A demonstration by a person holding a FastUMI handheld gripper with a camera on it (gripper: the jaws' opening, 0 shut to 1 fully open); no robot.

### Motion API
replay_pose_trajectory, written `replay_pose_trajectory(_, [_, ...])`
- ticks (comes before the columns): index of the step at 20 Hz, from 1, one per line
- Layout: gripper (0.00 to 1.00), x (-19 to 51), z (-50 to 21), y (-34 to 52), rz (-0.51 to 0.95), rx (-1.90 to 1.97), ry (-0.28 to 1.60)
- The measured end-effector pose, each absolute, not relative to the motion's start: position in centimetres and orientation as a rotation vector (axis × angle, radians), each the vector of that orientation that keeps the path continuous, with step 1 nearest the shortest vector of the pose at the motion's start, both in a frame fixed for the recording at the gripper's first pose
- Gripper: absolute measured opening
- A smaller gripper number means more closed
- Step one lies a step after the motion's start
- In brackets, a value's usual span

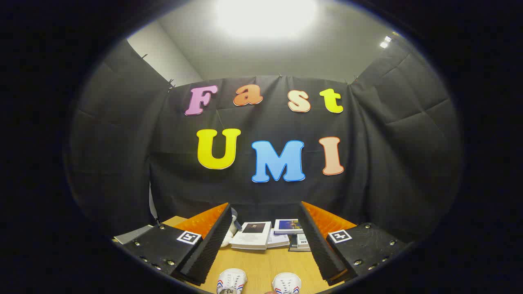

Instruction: Open the storage box then place both shoes into the box .Put the left shoe in first, then the right shoe, with the right side of both shoes facing outward in a uniform manner.

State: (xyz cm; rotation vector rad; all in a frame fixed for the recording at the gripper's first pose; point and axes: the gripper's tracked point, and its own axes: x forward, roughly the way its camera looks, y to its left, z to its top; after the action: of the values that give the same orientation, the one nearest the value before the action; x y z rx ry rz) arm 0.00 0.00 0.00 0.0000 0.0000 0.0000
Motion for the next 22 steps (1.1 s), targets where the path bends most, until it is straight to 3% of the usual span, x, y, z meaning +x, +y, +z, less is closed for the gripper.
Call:
replay_pose_trajectory(15, [0.98, -0.4, -0.3, 3.0, 0.037, -0.036, 0.019])
replay_pose_trajectory(22, [0.98, -0.7, -1.7, 5.9, 0.129, 0.089, 0.056])
